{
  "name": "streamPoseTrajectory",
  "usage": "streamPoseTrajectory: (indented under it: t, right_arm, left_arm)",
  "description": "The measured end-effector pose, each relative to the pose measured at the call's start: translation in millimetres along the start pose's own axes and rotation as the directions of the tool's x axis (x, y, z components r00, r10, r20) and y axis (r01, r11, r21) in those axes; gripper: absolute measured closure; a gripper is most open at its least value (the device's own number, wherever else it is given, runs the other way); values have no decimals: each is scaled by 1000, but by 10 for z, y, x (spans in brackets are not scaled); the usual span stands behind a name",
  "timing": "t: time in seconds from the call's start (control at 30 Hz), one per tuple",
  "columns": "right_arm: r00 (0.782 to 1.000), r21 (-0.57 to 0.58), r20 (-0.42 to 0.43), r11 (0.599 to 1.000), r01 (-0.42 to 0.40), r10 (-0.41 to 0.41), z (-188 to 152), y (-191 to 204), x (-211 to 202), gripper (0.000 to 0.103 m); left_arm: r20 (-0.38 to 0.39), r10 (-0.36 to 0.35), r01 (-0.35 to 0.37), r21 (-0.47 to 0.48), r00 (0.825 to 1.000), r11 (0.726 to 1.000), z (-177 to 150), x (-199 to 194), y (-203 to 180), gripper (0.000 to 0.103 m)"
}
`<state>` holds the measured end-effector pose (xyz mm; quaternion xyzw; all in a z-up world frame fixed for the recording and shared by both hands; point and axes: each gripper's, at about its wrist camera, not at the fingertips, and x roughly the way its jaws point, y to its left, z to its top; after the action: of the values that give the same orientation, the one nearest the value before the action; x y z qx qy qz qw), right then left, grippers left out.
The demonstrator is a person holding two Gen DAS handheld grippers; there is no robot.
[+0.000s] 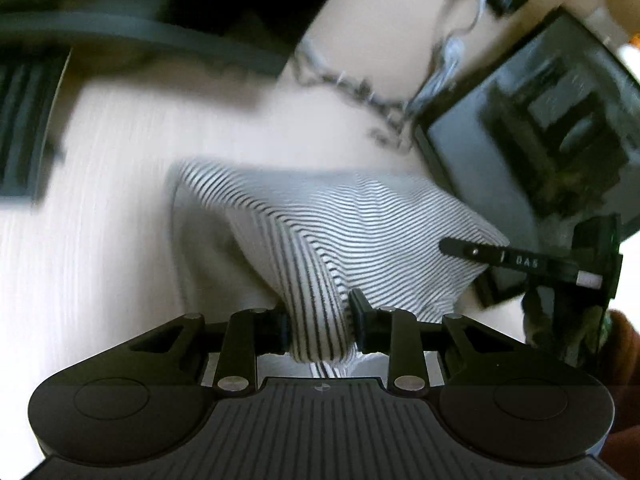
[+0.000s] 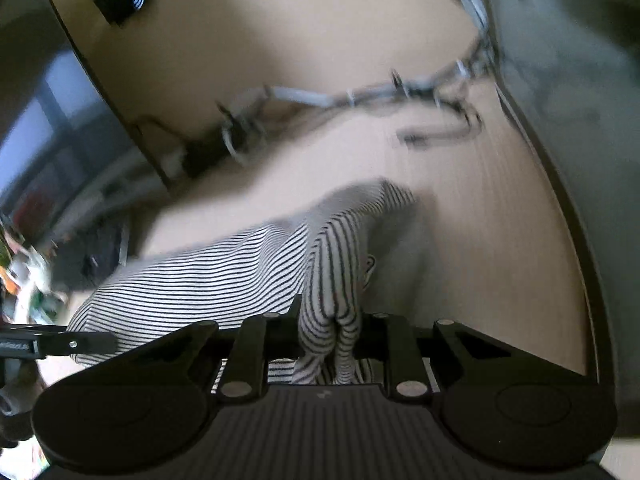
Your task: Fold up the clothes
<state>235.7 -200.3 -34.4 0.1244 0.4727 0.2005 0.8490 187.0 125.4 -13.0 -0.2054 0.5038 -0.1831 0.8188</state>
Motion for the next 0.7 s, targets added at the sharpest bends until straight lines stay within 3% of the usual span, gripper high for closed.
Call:
streamPoseTrajectory:
  t: [0.1, 0.2, 0.37, 0.43, 0.5, 0.57, 0.6, 0.7]
  right_arm:
    - [999, -14, -19, 1000, 26, -26, -167, -47, 53, 80]
    - [999, -28, -23, 999, 40, -41, -240, -27, 77, 80]
    - [999, -29, 47, 999, -19, 20, -134, 142, -61, 83]
    - [997, -25, 64, 999, -41, 43, -97, 184, -101, 83]
    - [1000, -39, 26, 999, 11, -10, -145, 141, -17, 82]
    - [998, -51, -1, 997, 60, -60, -222, 88, 55, 72]
    - [997, -55, -8, 995, 80, -81, -263, 65, 76, 68]
    - [994, -76, 15, 992, 105, -104, -268, 102, -35, 58]
  left_arm:
    - [-20, 80, -81, -28, 997, 996, -107, 100, 182, 71]
    - [27, 74, -72, -75, 997, 995, -43, 34, 282, 74]
    - [139, 65, -61, -28, 988, 998, 161, -221, 177, 76]
    - [121, 88, -86, -16, 989, 996, 135, -204, 185, 76]
    - [100, 112, -113, -4, 989, 994, 102, -178, 196, 76]
    - [49, 165, -166, 21, 985, 986, -18, -84, 238, 74]
    - [48, 171, -172, 22, 984, 985, -39, -95, 247, 68]
    - [69, 178, -180, 19, 982, 983, -36, -197, 233, 67]
